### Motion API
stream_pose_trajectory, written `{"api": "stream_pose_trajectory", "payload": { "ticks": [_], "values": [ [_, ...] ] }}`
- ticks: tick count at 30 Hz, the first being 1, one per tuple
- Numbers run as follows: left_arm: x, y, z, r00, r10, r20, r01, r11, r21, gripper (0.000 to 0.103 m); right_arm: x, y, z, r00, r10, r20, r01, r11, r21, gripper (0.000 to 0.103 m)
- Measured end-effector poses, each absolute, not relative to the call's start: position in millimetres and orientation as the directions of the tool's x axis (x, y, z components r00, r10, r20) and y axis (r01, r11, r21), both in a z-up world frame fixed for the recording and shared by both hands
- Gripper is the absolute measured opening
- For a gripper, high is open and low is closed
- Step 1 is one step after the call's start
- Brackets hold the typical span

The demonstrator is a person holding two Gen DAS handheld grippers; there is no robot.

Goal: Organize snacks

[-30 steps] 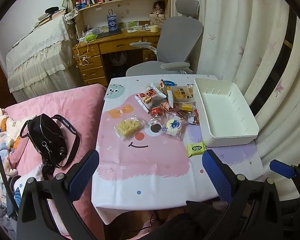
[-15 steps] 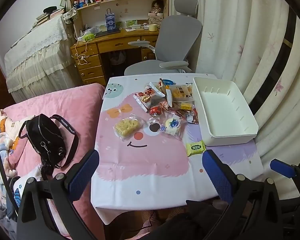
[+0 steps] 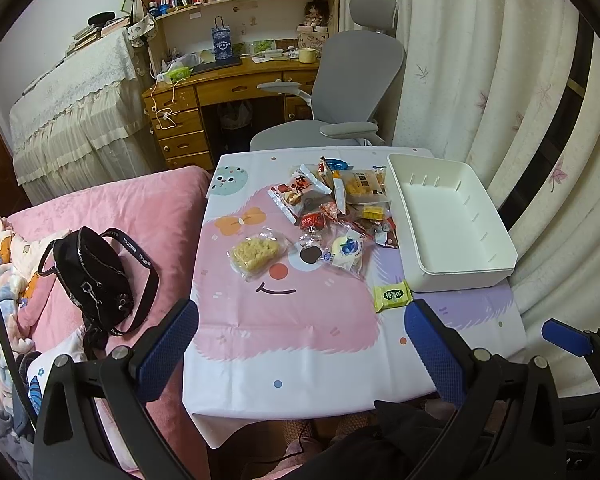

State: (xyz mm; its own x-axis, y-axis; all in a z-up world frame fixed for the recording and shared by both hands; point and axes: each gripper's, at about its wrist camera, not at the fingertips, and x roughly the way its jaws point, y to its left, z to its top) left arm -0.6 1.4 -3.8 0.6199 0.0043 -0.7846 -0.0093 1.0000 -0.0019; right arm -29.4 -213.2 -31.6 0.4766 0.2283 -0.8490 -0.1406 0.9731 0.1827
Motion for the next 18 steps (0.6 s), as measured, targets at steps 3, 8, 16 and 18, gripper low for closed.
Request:
{"api": "stream_pose_trajectory", "payload": {
  "ticks": [3, 8, 16, 18],
  "values": [
    [-0.7, 1.9, -4.6, 0.612, 0.002, -0.791, -0.009, 1.000, -0.005, 0.103, -28.3, -215.5, -31.3, 0.472, 0.233, -0.850, -0.138, 0.972, 0.189, 0.097],
    [-0.4, 5.2, -2.7, 0.594, -0.004, -0.805, -0.009, 1.000, -0.012, 0.102, -31.8, -220.7, -33.7, 0.472, 0.224, -0.853, -0.121, 0.974, 0.190, 0.097],
    [0.9, 3.7, -0.2, 0.596, 0.009, -0.803, -0.021, 1.000, -0.004, 0.102, -34.0, -223.3, -34.7, 0.474, 0.215, -0.854, -0.118, 0.977, 0.180, 0.097],
    [0.5, 3.7, 0.0, 0.595, 0.006, -0.803, -0.019, 1.000, -0.006, 0.102, -34.0, -224.3, -34.4, 0.472, 0.214, -0.855, -0.119, 0.977, 0.179, 0.097]
  ]
}}
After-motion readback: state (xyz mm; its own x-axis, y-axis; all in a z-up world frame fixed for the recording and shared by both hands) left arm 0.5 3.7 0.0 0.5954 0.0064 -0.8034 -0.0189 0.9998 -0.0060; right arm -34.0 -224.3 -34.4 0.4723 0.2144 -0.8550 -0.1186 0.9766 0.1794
